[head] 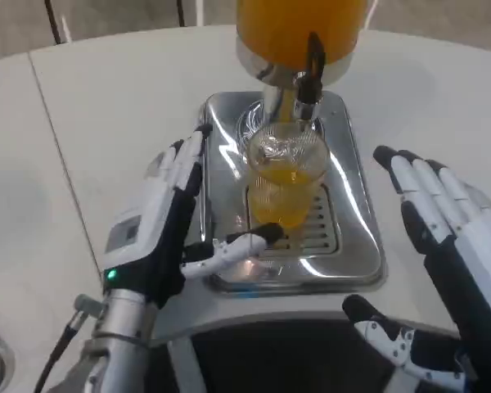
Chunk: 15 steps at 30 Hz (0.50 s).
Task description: Grasp the cup under the faucet to collect the drink, then remove the cup.
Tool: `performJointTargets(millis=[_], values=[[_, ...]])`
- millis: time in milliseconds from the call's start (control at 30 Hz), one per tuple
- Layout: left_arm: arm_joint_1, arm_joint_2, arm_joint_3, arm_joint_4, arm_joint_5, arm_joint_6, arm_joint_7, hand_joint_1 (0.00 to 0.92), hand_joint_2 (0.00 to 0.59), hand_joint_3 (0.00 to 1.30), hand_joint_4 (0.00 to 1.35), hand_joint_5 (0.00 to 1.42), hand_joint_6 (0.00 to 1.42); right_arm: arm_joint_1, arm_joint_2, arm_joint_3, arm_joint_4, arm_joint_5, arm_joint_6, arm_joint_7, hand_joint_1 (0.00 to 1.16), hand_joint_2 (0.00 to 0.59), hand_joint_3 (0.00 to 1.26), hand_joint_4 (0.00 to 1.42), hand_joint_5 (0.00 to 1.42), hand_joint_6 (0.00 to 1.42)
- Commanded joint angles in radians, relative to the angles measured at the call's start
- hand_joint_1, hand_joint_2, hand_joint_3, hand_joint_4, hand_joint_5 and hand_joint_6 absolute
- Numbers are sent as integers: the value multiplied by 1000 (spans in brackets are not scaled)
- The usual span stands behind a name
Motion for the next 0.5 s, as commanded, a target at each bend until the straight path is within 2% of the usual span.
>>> performJointTargets(millis=[33, 367, 500], values=[[-35, -31, -27, 45, -5, -30, 31, 229, 13, 0, 0, 0, 0, 10, 18, -3, 2, -2, 1, 20, 769, 333, 0, 0, 0, 46], [-111, -60, -60, 187, -6, -59, 69, 227, 13, 0, 0, 0, 0, 27, 40, -2, 18, -2, 0, 26, 755, 326, 0, 0, 0, 47], [-172, -79, -64, 276, -14, -72, 98, 227, 13, 0, 0, 0, 0, 44, 54, 14, 19, -18, -2, 28, 752, 325, 0, 0, 0, 51]])
